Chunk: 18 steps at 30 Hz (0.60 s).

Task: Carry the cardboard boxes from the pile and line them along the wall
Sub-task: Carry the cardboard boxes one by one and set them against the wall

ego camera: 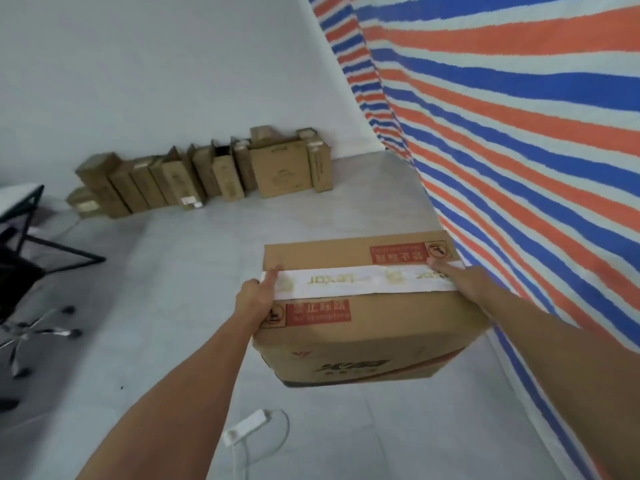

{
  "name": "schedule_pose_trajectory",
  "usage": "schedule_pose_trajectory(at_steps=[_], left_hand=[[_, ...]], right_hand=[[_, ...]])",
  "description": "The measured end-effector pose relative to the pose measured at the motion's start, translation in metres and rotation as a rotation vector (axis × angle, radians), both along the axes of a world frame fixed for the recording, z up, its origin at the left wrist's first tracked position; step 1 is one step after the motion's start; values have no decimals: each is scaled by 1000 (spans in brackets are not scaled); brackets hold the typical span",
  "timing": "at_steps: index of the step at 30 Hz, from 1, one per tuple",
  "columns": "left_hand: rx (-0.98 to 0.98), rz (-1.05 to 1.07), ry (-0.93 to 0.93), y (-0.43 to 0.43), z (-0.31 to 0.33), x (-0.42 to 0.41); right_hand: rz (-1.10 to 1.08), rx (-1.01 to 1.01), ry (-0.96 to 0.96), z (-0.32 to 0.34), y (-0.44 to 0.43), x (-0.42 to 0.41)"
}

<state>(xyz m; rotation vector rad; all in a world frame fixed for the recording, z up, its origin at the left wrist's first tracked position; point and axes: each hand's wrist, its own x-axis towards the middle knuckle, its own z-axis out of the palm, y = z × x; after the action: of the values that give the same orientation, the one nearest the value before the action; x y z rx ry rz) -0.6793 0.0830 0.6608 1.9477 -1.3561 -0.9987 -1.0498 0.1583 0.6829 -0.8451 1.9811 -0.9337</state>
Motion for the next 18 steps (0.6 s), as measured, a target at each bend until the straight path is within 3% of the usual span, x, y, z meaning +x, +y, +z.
schedule_pose_trajectory(at_steps=[4, 9, 18], left_hand=[[14, 145, 11, -48, -12, 42], [39, 241, -27, -155, -33, 96], [53, 227, -118, -379, -13, 156]], right_hand=[[176, 47, 4, -23, -96, 33], [246, 103, -53, -77, -244, 73], [274, 109, -79, -59, -468, 136]])
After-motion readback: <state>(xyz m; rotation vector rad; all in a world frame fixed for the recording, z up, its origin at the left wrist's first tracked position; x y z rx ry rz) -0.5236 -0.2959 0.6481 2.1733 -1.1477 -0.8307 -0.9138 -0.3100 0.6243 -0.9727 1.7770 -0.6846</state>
